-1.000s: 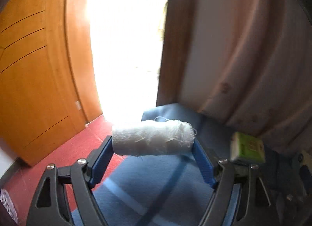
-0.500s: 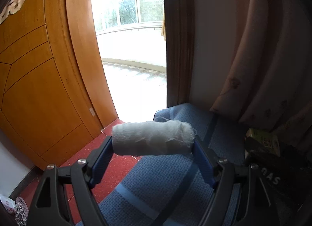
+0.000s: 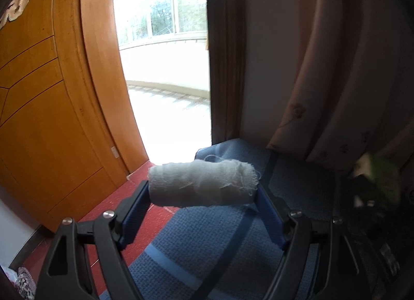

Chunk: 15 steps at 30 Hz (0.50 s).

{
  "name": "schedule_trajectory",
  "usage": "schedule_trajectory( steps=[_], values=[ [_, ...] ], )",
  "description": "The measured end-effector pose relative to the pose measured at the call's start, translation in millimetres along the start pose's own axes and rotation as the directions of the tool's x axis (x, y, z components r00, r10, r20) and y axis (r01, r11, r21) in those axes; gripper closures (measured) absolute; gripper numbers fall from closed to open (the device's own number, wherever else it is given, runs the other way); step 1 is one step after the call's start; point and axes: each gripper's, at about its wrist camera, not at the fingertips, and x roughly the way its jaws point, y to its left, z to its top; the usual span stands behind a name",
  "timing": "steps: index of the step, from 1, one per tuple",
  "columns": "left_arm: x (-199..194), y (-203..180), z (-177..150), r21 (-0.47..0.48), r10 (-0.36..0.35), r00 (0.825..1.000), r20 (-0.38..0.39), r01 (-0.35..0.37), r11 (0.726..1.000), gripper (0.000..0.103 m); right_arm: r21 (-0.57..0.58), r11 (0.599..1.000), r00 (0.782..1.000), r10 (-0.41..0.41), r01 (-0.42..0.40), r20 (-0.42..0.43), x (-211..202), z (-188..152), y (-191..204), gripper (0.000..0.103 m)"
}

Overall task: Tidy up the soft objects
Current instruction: 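Grasp the green tissue pack with the right tool while the left tool holds the towel, then carry the towel roll and green tissue pack over to the gold tray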

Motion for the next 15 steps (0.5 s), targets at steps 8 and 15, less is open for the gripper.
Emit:
schedule_trajectory(
  steps=[8, 15],
  values=[
    [-20, -13, -6, 0.06, -0.068, 0.992, 0.106, 0.062, 0.996, 0.024, -0.106, 0.991, 0.974, -0.055, 0.08, 0.218, -62, -19, 8, 0.032],
    [-36, -13, -12, 0.076, -0.125, 0.975, 0.183, 0.112, 0.991, 0.024, -0.137, 0.986, 0.964, -0.061, 0.1, 0.259, -86, -38, 9, 0.032]
  ],
)
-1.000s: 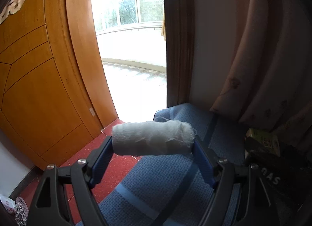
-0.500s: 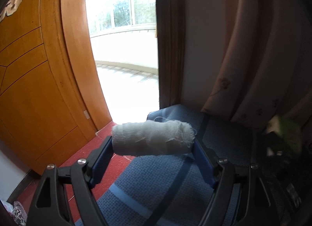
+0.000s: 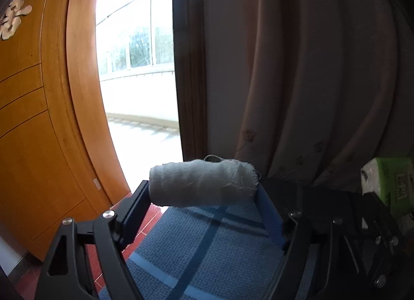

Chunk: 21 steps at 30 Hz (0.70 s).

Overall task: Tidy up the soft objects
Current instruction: 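Carry the towel roll and green tissue pack over to the gold tray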

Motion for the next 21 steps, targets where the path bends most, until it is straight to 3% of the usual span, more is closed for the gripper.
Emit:
schedule_trajectory(
  steps=[11, 21],
  values=[
    [-23, -5, -7, 0.017, -0.038, 0.995, 0.096, 0.036, 0.999, 0.023, 0.01, 1.0, 1.0, 0.01, -0.009, -0.012, -5, -11, -6, 0.032],
    [-30, -2, -8, 0.006, -0.043, 0.991, 0.124, 0.042, 0.999, 0.023, 0.013, 1.0, 1.0, 0.02, -0.02, -0.017, -10, -17, -10, 0.032]
  ],
)
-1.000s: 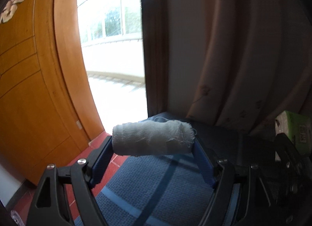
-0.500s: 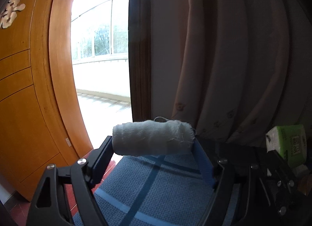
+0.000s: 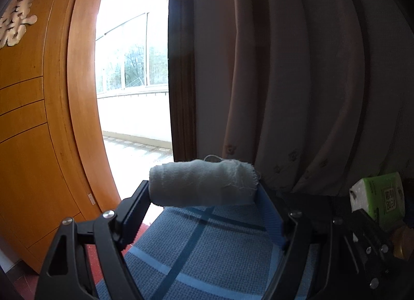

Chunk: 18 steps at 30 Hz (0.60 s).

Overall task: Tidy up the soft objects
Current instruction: 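Carry the towel roll and green tissue pack over to the gold tray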

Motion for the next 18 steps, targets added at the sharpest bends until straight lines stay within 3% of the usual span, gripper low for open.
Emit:
schedule_trajectory(
  steps=[18],
  values=[
    [-9, -9, -1, -0.004, -0.014, 1.0, 0.016, 0.014, 1.0, 0.024, -0.032, 0.999, 1.0, 0.016, -0.015, 0.022, -36, -10, -16, 0.032]
  ],
)
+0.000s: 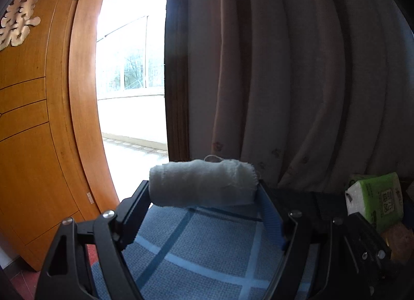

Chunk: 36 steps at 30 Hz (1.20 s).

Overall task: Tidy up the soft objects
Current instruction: 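Carry the towel roll and green tissue pack over to the gold tray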

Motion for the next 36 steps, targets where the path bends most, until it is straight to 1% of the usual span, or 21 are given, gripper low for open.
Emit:
schedule_trajectory(
  steps=[3, 14, 26, 36],
  values=[
    [-3, -2, 0, 0.004, -0.001, 1.0, 0.004, 0.001, 1.0, 0.024, -0.016, 1.0, 1.0, 0.0, 0.0, 0.014, -8, -2, 0, 0.032],
    [-17, -12, -7, 0.013, -0.013, 1.0, 0.005, 0.013, 1.0, 0.024, -0.01, 1.0, 0.999, -0.004, 0.004, 0.038, -30, -9, -13, 0.032],
    [-34, -31, -14, 0.021, -0.02, 1.0, 0.003, 0.02, 1.0, 0.024, 0.043, 0.999, 0.999, -0.024, 0.022, 0.042, -46, -13, -37, 0.032],
    [-46, -48, -19, 0.026, -0.047, 0.999, -0.001, 0.047, 0.999, 0.024, 0.061, 0.997, 0.998, -0.051, 0.048, 0.043, -55, -15, -51, 0.032]
  ],
)
